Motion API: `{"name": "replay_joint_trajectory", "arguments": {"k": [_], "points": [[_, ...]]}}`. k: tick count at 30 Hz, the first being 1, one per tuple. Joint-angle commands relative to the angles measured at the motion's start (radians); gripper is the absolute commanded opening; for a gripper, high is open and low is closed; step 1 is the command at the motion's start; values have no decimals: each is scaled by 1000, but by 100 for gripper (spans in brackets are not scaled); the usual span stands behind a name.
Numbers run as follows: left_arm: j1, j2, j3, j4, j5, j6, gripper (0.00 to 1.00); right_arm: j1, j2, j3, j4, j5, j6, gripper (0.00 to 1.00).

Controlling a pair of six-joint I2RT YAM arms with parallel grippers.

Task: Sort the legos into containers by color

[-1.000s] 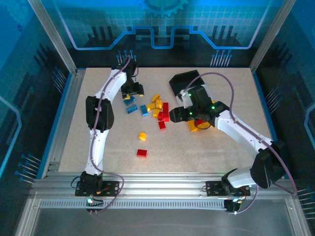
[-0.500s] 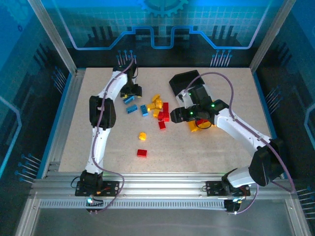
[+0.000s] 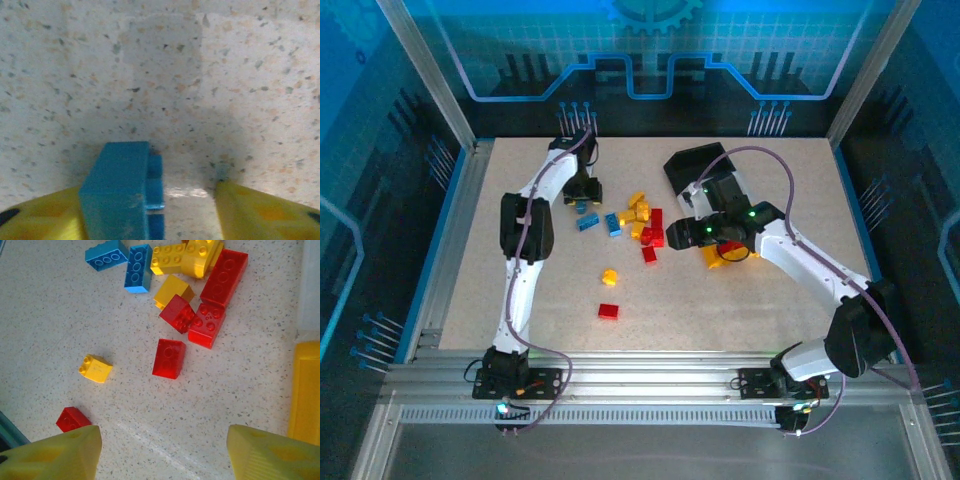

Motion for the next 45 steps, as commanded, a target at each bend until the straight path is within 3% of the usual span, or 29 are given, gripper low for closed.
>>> {"name": "replay_joint_trajectory", "arguments": {"k": [1,5,12,15,18,21,26,33,37,45], "points": [[19,-11,-55,-25,10,-13,49,-10,-6,14,-12,-25,-9,67],[27,-38,-110,-7,19,-34,31,-10,-28,-4,-5,-30,-6,66],[28,-139,-197,33,138,-107,26,-27,-111,-44,15,-11,13,66],[24,-209,-230,96,312,-212,26,-61,-184,-80,37,-8,41,66],[1,-299,-339,293,524,-425,27,-123,-281,-131,66,-3,80,66],[-60,-324,-384,465,626,-605,28,-194,-370,-189,93,-3,124,67],[-183,-246,-235,525,670,-754,29,-274,-477,-259,112,-3,170,67],[-306,-37,36,633,722,-964,30,-296,-548,-317,126,27,204,67],[-332,39,99,715,736,-1067,31,-298,-541,-312,136,31,206,67],[-343,106,166,733,770,-1082,43,-298,-524,-314,154,30,216,68]]}}
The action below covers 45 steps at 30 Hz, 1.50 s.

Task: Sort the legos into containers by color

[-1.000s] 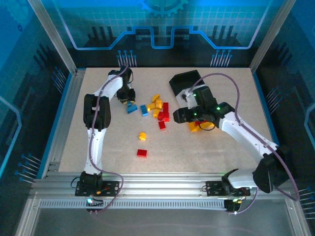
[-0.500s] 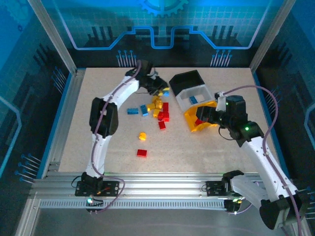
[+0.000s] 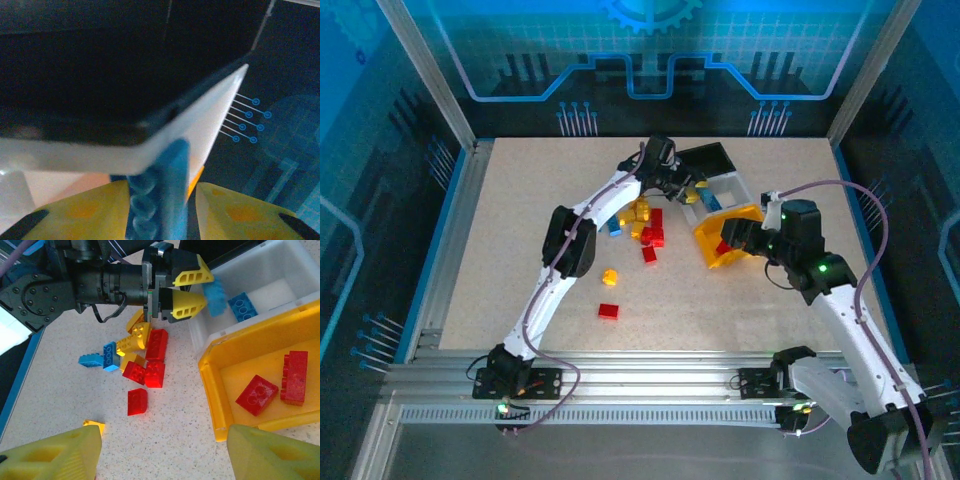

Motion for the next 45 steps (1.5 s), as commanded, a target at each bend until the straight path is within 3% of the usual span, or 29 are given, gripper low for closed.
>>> {"name": "replay_joint_trajectory", "arguments": {"k": [1,8,13,15,19,24,30,33,37,39,45], "points": [[-1,-3,47,38,53,-31,44,-15,3,-8,34,11,24,68],[-5,-30,34,22,79,2,56,-2,15,-23,58,16,49,68],[21,-122,31,-166,59,225,63,38,47,-2,58,32,40,68],[43,-177,19,-326,6,389,67,57,65,5,60,39,37,68],[109,-331,-116,-614,-215,660,76,97,113,16,77,37,33,68],[199,-487,-352,-740,-391,862,92,145,185,58,102,24,15,69],[236,-495,-395,-835,-550,1248,99,187,227,93,91,6,-23,69],[258,-487,-423,-789,-568,1396,99,191,217,91,75,-2,-27,69],[244,-563,-610,-551,-569,1627,99,192,194,105,23,-5,-42,69],[244,-570,-647,-475,-590,1680,99,192,186,116,-6,-8,-58,69],[250,-432,-535,-546,-640,1763,99,190,174,128,-45,-3,-72,70]]}}
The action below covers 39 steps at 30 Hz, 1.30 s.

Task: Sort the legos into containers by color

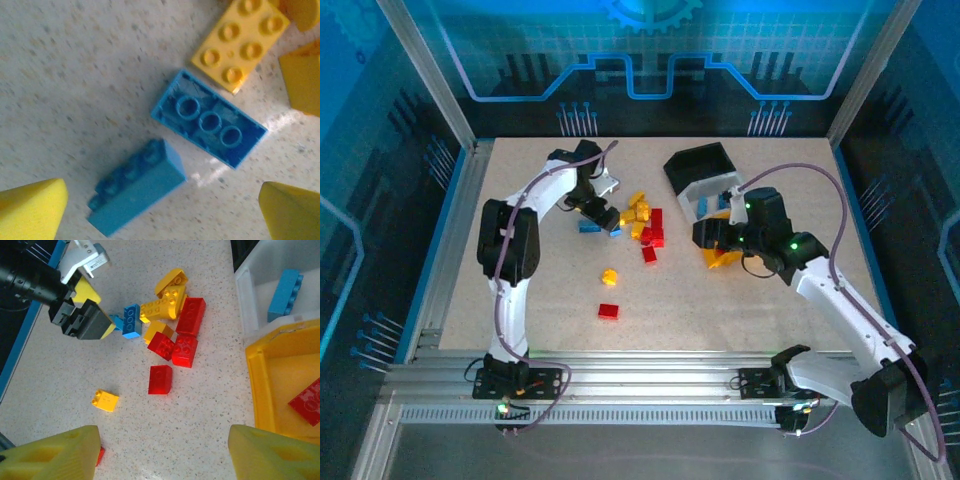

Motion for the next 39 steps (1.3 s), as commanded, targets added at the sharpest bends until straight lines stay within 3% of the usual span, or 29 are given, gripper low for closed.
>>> {"name": "replay_joint_trajectory", "arguments": {"k": [1,8,18,23,34,39], "points": [[-1,66,61,15,-49,115,99,10,-20,25,-38,-7,-19,70],[2,98,85,11,-81,129,97,8,-7,-2,-19,-13,-7,70],[9,121,35,-4,-142,129,79,8,34,7,15,-36,-5,70],[9,124,14,-37,-154,118,75,8,32,-5,26,-44,-5,70],[9,-17,-189,61,-140,65,89,9,2,-56,54,-60,13,70],[9,-37,-193,60,-144,75,95,11,-12,-57,46,-63,9,70]]}}
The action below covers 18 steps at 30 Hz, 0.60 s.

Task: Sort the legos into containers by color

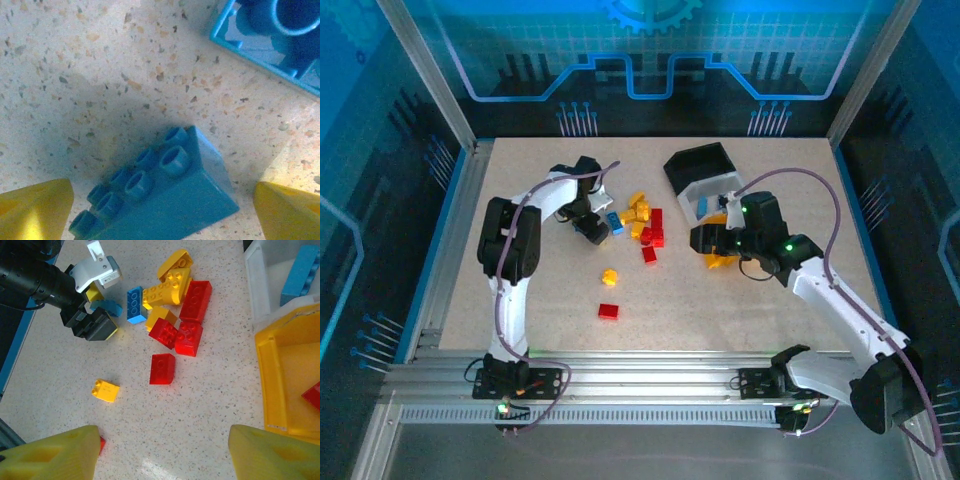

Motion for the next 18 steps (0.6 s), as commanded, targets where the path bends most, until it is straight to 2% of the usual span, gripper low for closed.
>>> {"name": "replay_joint_trajectory", "arguments": {"k": [1,7,9,14,18], "points": [[2,-36,-12,-37,-3,4,96,11,-33,-9,8,-18,5,70],[2,0,25,-65,-21,18,97,10,-62,-23,0,-7,9,69],[3,18,47,-83,-24,18,91,11,-72,-23,-4,-4,10,70],[12,30,73,-107,-5,-9,67,11,-83,-23,-6,7,9,70],[21,29,74,-129,4,-18,59,11,-64,-23,12,0,15,69]]}}
